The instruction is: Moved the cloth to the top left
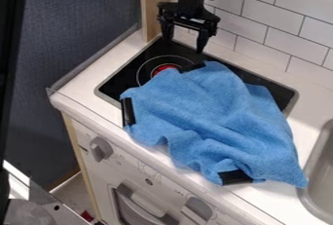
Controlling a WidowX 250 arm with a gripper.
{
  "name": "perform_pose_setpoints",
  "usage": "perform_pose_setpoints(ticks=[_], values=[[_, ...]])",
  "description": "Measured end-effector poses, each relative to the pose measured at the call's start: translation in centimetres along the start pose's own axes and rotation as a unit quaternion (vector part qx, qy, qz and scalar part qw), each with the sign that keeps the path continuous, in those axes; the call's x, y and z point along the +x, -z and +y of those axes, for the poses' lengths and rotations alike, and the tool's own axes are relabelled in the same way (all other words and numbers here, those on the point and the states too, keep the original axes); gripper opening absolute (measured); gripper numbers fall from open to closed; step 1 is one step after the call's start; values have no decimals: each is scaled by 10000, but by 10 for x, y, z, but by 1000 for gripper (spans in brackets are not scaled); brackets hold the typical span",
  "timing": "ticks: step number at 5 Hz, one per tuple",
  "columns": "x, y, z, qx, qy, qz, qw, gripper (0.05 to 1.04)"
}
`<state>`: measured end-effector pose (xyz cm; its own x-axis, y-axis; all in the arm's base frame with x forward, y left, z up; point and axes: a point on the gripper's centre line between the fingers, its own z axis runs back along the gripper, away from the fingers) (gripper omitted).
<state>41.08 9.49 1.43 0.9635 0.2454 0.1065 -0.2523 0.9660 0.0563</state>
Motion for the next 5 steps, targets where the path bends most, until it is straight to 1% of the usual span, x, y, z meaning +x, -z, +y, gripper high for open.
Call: perform_pose_setpoints(ticks=[1, 2, 3, 4, 5], values=[[-9, 14, -3, -29, 18, 224, 9997, 1000], [-30, 18, -8, -325, 230, 619, 9973, 1000], [-38, 3, 5, -645, 386, 673, 9949, 1000], [-51, 3, 14, -630, 628, 878, 9922, 1000], [-51, 0, 19, -513, 651, 1023, 9913, 1000]])
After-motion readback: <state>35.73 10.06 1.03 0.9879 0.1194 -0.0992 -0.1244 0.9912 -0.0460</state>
